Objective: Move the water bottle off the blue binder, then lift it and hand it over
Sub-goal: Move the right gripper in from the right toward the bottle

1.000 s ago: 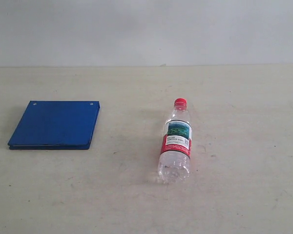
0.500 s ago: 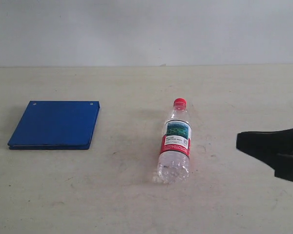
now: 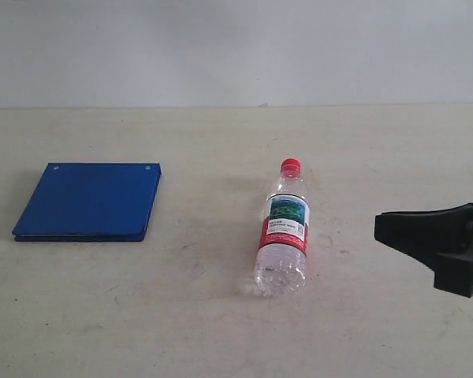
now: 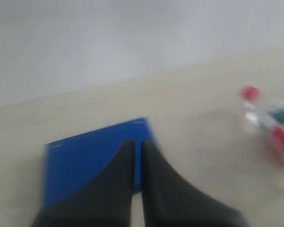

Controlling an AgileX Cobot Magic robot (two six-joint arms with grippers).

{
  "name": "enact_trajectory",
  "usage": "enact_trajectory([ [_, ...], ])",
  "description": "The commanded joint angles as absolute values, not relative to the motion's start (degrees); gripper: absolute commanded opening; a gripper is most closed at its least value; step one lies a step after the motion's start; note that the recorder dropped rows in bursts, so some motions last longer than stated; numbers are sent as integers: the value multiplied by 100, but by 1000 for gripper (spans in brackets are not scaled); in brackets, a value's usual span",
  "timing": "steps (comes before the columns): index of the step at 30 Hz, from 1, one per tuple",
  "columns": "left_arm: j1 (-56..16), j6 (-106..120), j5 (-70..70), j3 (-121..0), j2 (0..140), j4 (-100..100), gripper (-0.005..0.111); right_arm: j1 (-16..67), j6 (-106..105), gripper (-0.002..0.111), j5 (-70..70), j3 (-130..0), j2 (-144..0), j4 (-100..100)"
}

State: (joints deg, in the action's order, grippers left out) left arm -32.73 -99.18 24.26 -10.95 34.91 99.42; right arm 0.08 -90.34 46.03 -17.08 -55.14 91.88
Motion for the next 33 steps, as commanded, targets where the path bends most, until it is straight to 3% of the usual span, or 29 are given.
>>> enact_trajectory([
  [1, -3319, -8636, -242, -1306, 3466, 9995, 4, 0, -9093, 0, 4921, -1741, -5537, 8998],
  [15, -3319, -9058, 2085, -1321, 3466, 9828, 4, 0, -9039, 0, 5449, -1741, -5537, 8857],
  [24, -3457, -9058, 2146, -1321, 3387, 9828, 4, 0, -9077, 0, 5607, -1741, -5537, 8837],
  [33, -2706, -9058, 1335, -1321, 1953, 9828, 4, 0, -9076, 0, 5230, -1741, -5537, 9059],
])
